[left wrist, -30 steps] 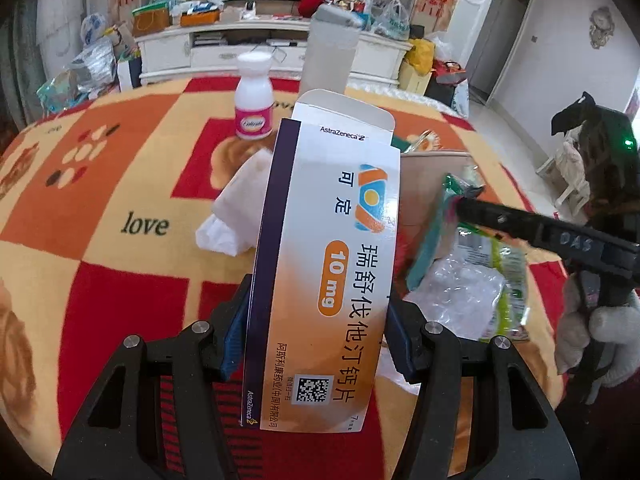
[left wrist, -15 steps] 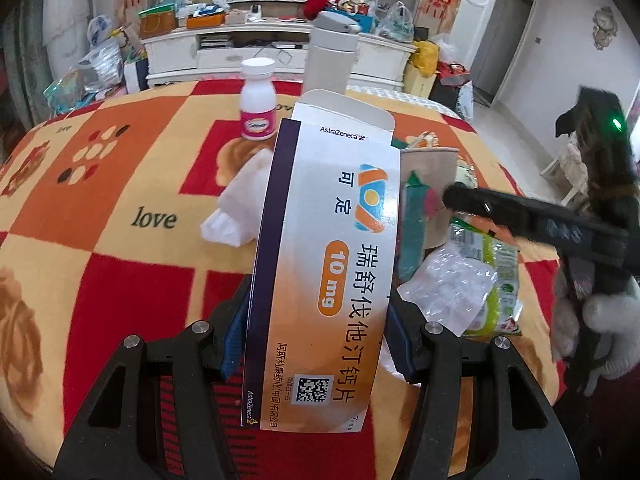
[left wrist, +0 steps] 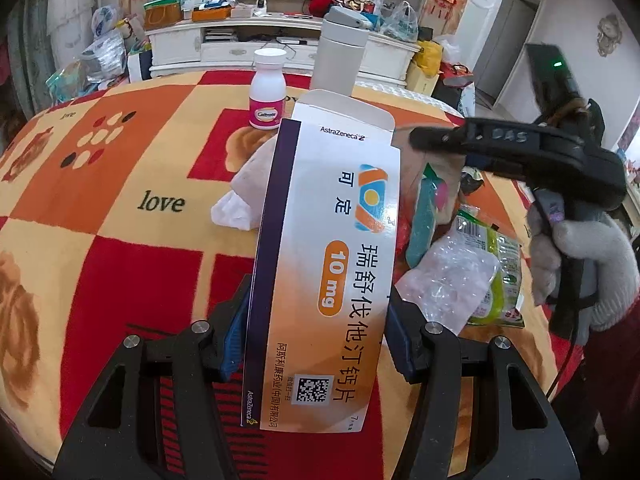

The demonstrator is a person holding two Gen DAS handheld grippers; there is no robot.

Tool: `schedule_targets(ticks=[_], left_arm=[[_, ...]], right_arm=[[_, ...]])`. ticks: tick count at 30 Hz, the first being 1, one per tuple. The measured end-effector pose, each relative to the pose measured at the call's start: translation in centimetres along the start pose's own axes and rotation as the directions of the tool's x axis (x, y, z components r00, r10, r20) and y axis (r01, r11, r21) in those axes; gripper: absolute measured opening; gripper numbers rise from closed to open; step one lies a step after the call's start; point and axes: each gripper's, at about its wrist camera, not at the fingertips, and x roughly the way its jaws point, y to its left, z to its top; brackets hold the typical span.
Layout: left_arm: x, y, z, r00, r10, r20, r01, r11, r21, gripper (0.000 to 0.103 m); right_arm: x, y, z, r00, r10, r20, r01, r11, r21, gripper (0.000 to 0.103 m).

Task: Collect trash
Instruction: 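Carry the medicine box and paper cup over the black trash bin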

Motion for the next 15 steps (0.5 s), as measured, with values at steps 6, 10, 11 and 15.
schedule_targets(ticks=[6, 10, 11, 15], left_arm=[[-0.8, -2.0, 0.6, 0.999, -0.035, 0.022, 0.035, 0.999, 0.022, 0.057], [-1.3, -4.8, 1.2, 0.996, -0.077, 0.034, 0.075, 0.995, 0.06, 0.057], [-1.4, -6.1, 1.4, 0.995, -0.098, 0.029, 0.096, 0.992, 0.08, 0.057], [-1.1, -10.3, 1.5, 0.989, -0.145, 0.011, 0.142, 0.981, 0.134, 0.057]], right_arm=[[-5.9, -0.9, -0.8, 0.993, 0.021, 0.119, -0.022, 1.0, 0.003, 0.049], [-10.6, -2.2, -2.6, 0.985, 0.004, 0.175, -0.005, 1.0, 0.004, 0.049], [-11.4, -2.6, -3.0, 0.984, -0.007, 0.178, 0.005, 1.0, 0.009, 0.049], [-14.8, -5.5, -5.3, 0.98, -0.059, 0.188, 0.052, 0.998, 0.04, 0.049]])
